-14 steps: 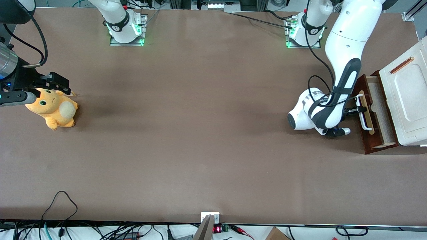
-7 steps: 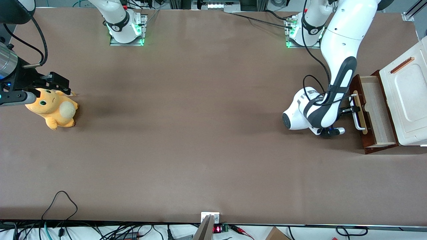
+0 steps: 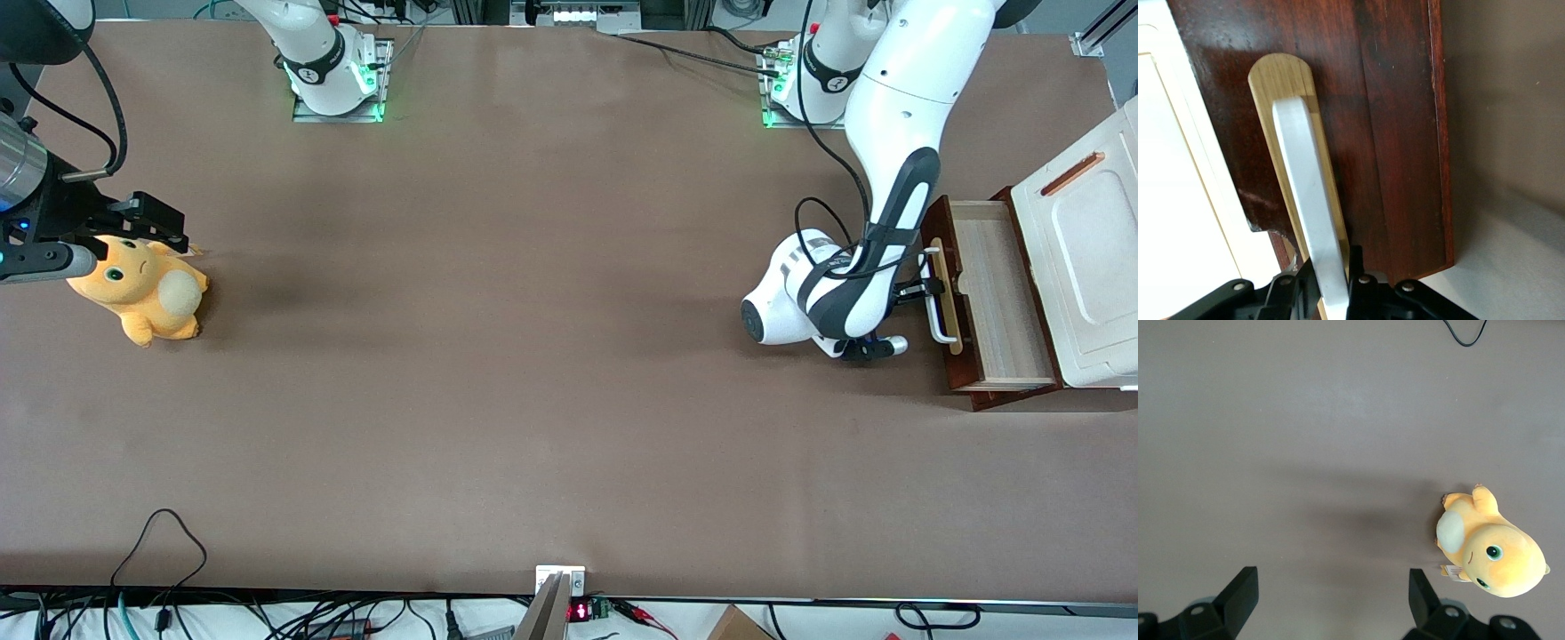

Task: Open lower drawer with left arm only
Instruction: 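Pull the handle with the left gripper, sliding the drawer out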

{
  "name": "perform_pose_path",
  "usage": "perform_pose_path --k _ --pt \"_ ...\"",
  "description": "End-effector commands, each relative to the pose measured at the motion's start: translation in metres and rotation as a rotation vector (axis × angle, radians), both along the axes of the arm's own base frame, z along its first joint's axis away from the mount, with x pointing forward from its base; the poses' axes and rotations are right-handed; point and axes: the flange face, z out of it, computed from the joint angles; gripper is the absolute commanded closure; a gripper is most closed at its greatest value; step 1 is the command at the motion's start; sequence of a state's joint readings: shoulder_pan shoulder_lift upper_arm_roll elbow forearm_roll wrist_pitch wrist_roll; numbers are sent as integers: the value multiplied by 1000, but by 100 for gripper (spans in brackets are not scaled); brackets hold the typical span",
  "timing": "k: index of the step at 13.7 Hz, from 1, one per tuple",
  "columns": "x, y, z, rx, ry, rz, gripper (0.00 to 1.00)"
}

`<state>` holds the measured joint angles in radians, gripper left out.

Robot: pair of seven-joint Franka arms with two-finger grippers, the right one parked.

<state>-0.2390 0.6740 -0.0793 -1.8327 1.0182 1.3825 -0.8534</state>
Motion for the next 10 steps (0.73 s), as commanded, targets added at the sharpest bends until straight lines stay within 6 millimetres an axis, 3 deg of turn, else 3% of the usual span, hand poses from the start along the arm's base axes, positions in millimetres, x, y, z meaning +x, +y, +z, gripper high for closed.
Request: perform_pose_path --k 1,10 --pt "-4 -15 10 -8 -4 26 86" --pt "-6 -34 12 -33 -14 44 86"
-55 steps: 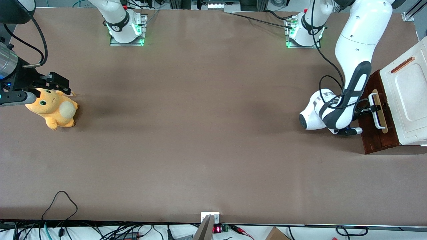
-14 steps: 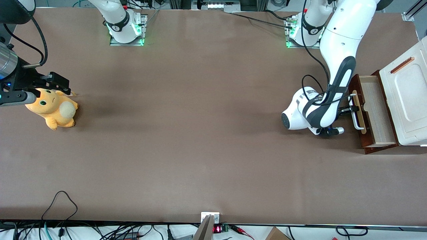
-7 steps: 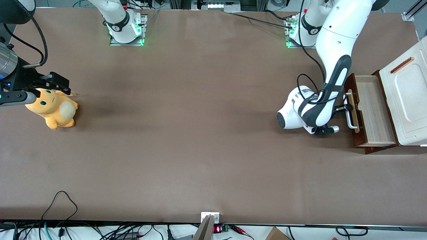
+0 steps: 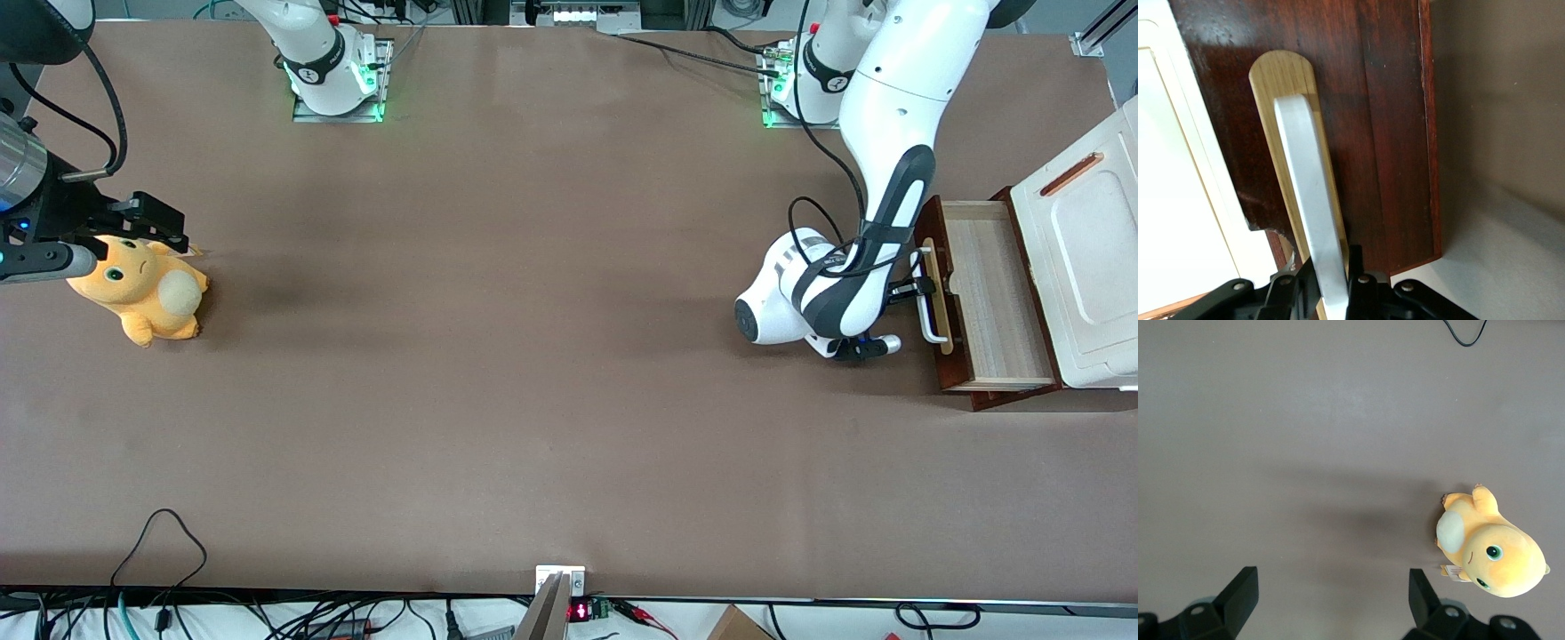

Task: Open lower drawer with left arm only
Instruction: 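Pull the handle with the left gripper, sliding the drawer out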

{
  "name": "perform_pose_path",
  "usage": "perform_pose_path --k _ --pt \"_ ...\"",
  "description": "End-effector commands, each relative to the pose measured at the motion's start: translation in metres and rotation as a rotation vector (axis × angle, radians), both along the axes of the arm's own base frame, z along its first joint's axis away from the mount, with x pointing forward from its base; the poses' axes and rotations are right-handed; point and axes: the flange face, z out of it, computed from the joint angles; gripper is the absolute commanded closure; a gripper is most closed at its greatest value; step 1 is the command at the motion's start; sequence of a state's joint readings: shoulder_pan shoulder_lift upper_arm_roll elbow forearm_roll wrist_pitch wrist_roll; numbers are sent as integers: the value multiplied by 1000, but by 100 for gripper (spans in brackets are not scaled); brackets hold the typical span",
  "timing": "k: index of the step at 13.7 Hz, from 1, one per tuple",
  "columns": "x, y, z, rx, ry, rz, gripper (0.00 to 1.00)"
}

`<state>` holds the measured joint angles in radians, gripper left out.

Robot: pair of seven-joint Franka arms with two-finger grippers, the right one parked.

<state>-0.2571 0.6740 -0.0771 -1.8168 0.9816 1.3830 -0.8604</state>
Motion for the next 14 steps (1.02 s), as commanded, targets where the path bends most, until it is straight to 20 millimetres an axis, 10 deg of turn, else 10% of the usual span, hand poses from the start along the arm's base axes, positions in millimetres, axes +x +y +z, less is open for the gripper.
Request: perform_pose_path --k 1,14 --pt "-7 -22 9 -11 0 32 86" --pt "-9 -36 14 -20 -8 40 86"
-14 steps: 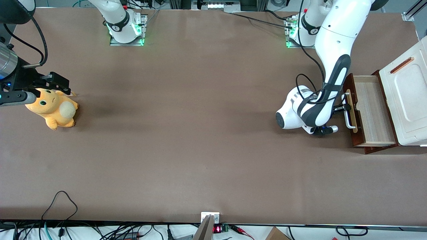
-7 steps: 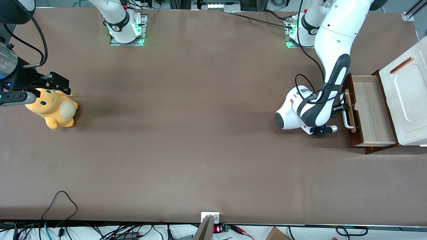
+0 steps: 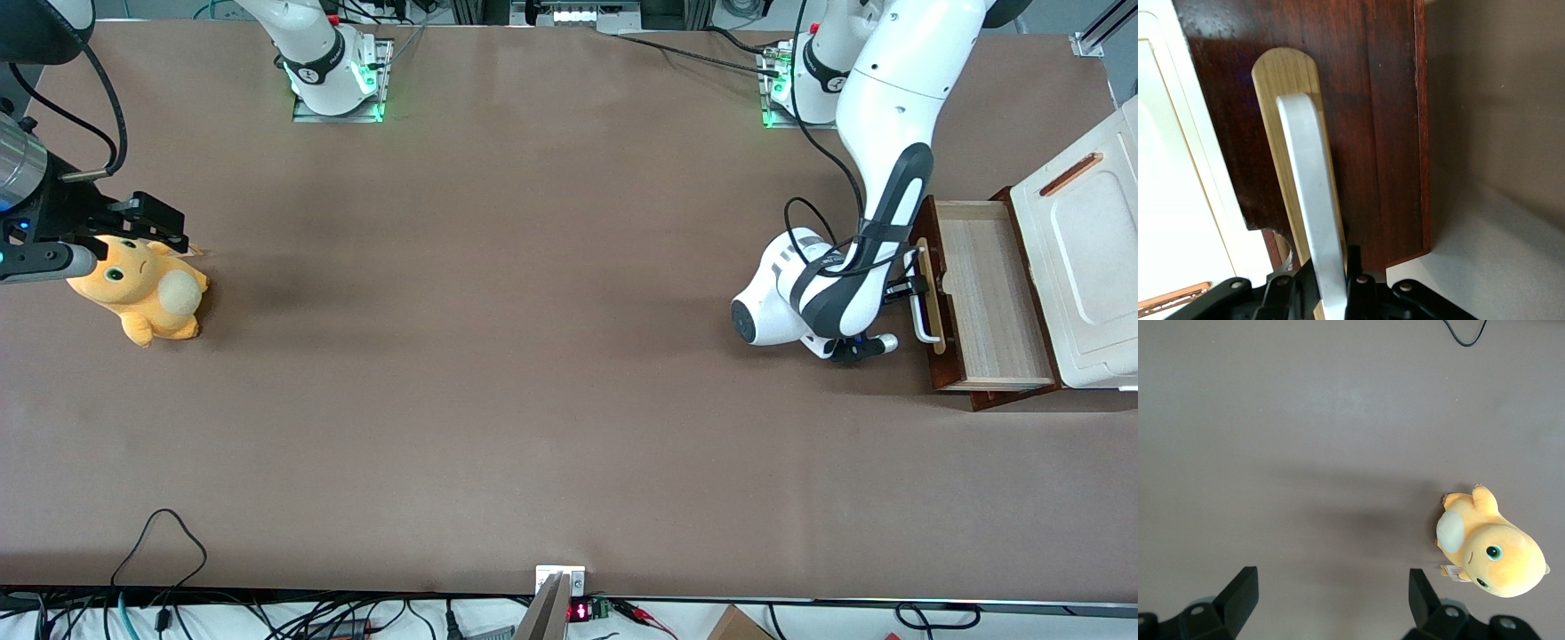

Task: Open lower drawer with left arm only
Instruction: 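Pull the handle with the left gripper, sliding the drawer out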

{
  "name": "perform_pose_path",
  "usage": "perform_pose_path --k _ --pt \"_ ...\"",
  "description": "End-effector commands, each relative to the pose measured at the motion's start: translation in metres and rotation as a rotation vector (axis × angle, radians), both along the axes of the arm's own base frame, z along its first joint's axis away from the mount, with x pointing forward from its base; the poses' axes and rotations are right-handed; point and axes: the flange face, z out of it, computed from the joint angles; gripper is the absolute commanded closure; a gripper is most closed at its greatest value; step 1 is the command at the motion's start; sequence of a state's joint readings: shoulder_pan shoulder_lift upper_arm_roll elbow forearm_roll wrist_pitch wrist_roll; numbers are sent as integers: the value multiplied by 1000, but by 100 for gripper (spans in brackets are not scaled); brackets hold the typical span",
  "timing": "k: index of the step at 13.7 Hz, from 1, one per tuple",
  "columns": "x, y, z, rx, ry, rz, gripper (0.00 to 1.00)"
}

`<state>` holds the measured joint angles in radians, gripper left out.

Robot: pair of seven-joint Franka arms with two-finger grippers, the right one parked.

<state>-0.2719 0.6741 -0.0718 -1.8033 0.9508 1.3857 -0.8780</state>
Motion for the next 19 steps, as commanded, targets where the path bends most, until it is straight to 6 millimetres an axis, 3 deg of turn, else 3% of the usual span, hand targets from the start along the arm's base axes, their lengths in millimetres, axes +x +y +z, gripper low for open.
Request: perform_pose_path --k 1,12,13,14,15,19 --pt "-10 -29 11 -8 18 28 86" --pt "-7 -38 17 -19 9 43 85" --pt "-7 -39 16 -19 10 42 81" --pt "-8 -39 15 -18 12 42 62" --pt "-8 -38 16 -17 13 43 1" --pt "-8 -39 15 -20 24 40 0"
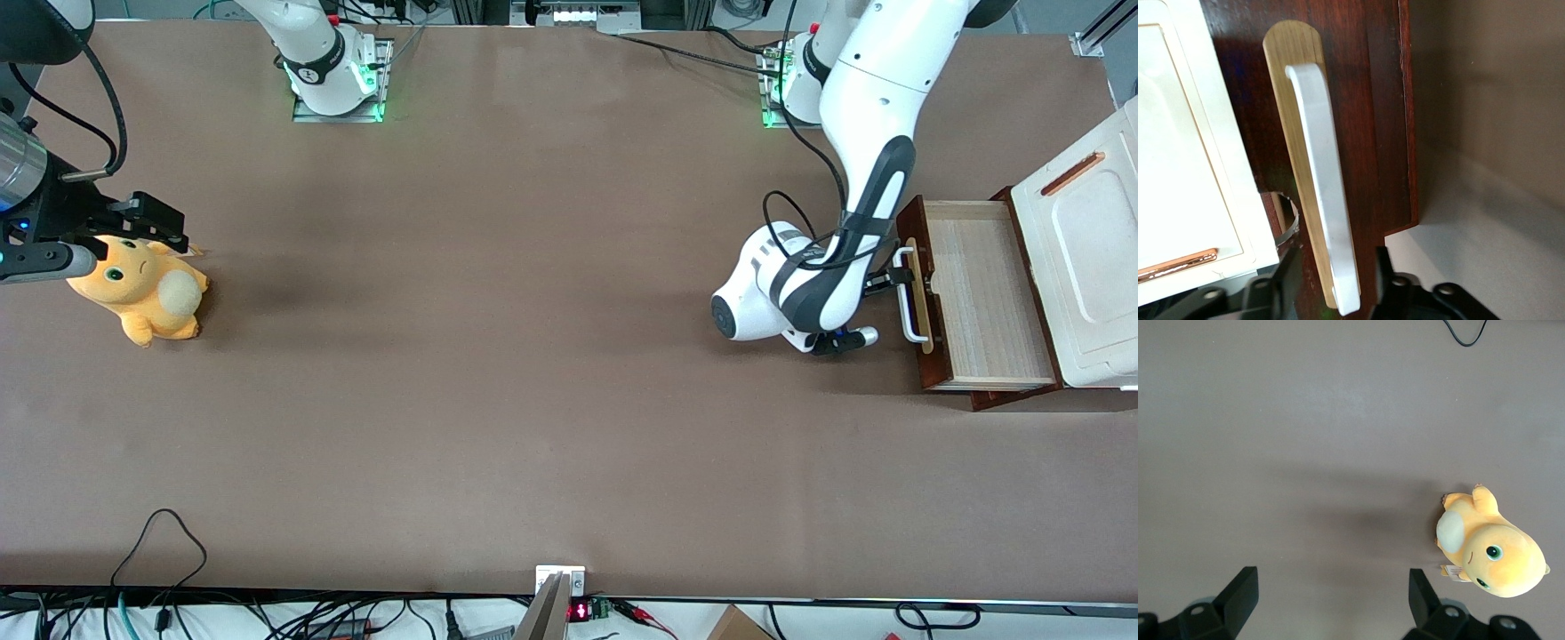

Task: Open lower drawer with left arm only
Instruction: 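Open the left gripper and lift it away from the handle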

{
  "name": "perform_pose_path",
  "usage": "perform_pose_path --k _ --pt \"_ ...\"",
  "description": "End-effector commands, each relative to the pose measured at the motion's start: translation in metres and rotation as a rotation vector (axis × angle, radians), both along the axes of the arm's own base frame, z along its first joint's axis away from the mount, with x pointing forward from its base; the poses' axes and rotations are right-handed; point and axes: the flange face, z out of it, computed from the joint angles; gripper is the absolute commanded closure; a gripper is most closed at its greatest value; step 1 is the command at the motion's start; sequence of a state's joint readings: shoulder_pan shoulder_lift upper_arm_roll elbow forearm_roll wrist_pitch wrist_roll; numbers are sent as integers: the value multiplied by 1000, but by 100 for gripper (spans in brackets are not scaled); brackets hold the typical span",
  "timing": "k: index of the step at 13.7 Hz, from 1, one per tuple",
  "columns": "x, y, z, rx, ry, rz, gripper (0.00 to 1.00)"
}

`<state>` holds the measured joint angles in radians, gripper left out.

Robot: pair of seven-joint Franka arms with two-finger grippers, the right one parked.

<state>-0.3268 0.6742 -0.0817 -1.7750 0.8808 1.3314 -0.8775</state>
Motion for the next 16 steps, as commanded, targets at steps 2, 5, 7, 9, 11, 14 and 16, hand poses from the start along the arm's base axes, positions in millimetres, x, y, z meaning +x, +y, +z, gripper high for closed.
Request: perform_pose_path --k 2,5,7,9,11,14,16 --pt "2 -2 8 -10 10 22 0" --pt "2 -2 8 -11 13 21 0" --pt "4 -4 13 -27 9 25 0" --pt "28 -9 41 -147 25 77 0" --pt "51 -2 78 -254 43 102 0" --pt "65 9 123 -352 32 112 0" --pt "74 24 163 -447 17 115 0"
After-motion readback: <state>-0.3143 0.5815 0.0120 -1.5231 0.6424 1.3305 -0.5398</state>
